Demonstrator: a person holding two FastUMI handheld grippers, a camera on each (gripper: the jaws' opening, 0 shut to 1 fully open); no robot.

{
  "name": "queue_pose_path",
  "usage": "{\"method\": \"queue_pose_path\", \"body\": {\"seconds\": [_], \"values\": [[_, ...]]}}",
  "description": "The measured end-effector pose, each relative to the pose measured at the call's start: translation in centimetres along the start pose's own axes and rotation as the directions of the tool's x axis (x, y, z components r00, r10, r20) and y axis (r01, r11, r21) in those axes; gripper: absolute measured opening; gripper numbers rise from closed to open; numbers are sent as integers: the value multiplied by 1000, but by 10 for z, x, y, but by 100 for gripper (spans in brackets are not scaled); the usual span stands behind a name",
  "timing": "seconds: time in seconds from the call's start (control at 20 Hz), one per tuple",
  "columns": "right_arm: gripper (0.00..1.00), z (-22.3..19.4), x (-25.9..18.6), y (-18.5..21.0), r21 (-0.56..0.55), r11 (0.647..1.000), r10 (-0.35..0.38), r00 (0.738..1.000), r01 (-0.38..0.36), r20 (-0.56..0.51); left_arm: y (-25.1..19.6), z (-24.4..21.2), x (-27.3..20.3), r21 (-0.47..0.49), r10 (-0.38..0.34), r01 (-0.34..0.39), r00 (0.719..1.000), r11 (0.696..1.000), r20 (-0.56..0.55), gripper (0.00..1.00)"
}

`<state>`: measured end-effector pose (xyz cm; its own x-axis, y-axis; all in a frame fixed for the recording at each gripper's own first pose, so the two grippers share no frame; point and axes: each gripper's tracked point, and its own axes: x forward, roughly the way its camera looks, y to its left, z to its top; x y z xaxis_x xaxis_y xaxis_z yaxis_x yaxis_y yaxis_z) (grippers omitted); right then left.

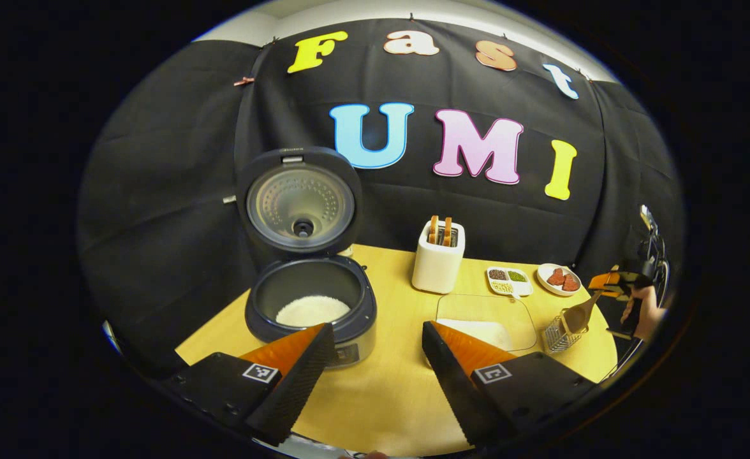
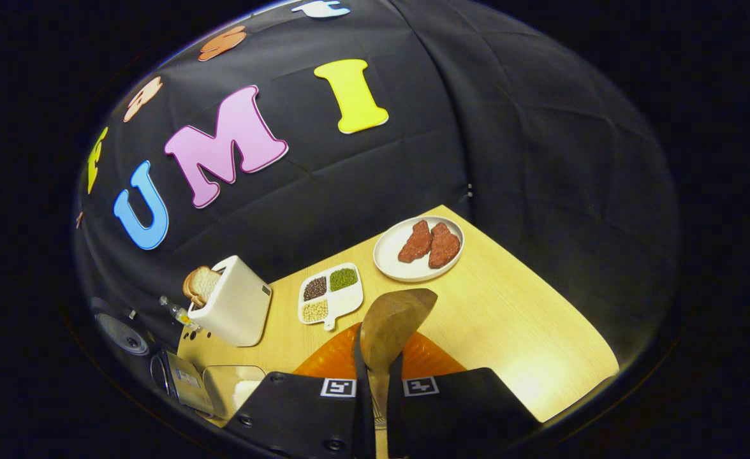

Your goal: Close the left gripper, press the button to open the rice cooker; take a wooden spoon from the chopstick holder with the right hand, scoop a spoonful of rice and pour it into the rice cooker, then put the wooden spoon back into the chopstick holder.

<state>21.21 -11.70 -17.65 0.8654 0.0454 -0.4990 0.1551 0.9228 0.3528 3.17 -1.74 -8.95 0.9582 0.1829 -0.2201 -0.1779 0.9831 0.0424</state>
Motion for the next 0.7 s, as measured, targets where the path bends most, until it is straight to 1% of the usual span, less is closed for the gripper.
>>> {"method": "queue_pose_path", "body": {"seconds": [0.1, 0.2, 0.3, 0.35, 0.45, 0.55, 0.7], "values": [[12, 14, -21, 12, -14, 1000, -3, 999, 3, 53, 15, 5, -1, 17, -28, 28, 999, 999, 19, 96], [12, 23, -46, 29, -5, 1000, 8, 995, -8, 97, 26, 2, -4, 34, -71, 70, 997, 997, 25, 96], [12, 32, -68, 50, 0, 1000, 30, 989, -30, 147, 43, 1, -4, 65, -87, 84, 996, 994, 37, 96], [12, 35, -77, 63, 0, 999, 47, 985, -48, 167, 51, -1, -4, 62, -93, 90, 995, 994, 42, 96], [11, 35, -92, 94, 5, 996, 91, 978, -94, 188, 64, -5, -6, 11, -110, 110, 993, 994, 40, 95], [12, 25, -96, 121, 7, 992, 125, 978, -128, 169, 75, -15, -6, -53, -122, 123, 992, 991, 24, 96], [11, 12, -101, 162, -4, 982, 187, 970, -188, 158, 99, -28, -9, -116, -98, 99, 995, 988, 13, 96]]}}
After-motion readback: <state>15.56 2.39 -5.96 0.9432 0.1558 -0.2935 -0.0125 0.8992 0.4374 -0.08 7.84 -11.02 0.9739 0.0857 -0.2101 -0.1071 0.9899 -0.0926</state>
